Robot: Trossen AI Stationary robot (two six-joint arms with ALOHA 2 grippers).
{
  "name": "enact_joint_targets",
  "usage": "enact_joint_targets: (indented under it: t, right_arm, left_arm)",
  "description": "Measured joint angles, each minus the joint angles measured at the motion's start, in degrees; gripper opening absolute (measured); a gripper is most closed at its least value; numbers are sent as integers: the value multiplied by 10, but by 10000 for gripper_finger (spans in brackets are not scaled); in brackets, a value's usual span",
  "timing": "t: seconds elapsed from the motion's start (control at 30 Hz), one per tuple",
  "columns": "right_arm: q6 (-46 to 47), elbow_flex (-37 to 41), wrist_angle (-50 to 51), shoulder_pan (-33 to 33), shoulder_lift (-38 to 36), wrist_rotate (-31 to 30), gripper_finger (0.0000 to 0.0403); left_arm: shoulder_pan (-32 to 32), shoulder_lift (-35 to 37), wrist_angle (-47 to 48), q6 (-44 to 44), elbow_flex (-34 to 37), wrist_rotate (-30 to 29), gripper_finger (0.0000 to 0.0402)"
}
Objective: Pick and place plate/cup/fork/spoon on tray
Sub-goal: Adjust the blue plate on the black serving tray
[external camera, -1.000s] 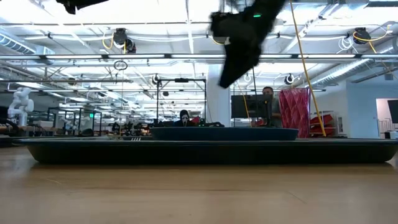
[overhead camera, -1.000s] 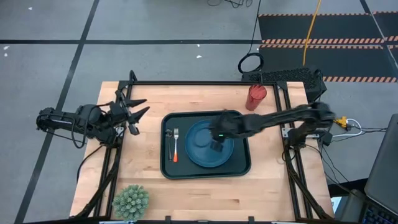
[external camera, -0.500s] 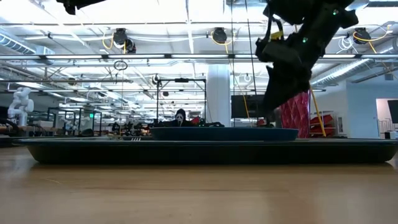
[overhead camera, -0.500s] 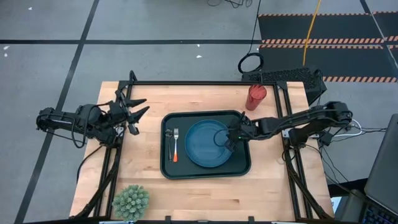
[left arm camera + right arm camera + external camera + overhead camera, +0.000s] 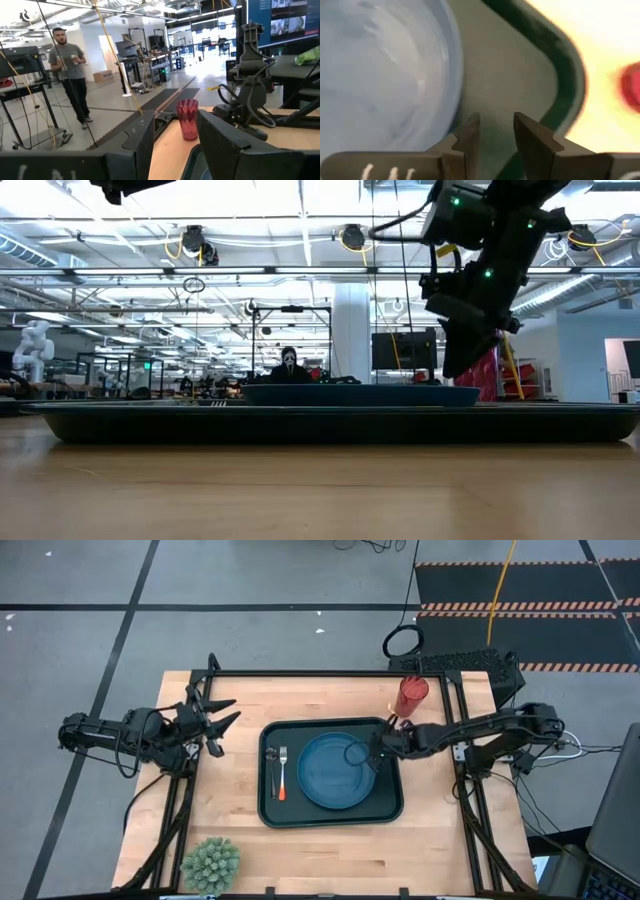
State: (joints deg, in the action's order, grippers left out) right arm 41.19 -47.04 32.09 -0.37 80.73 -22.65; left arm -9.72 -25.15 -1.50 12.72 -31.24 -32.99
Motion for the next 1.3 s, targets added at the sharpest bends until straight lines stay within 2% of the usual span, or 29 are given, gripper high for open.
enact_joint_targets:
  t: [0.37, 0.57, 1.3]
  right_arm:
    - [17, 37, -22, 3, 24, 33, 112]
    - [10, 37, -76, 5, 29, 53, 112]
    - [-14, 37, -136, 5, 29, 61, 112]
  left_arm:
    - [0, 0, 1, -9, 0, 0, 152]
    - [0, 0, 2, -9, 0, 0, 152]
    - [0, 0, 3, -9, 0, 1, 152]
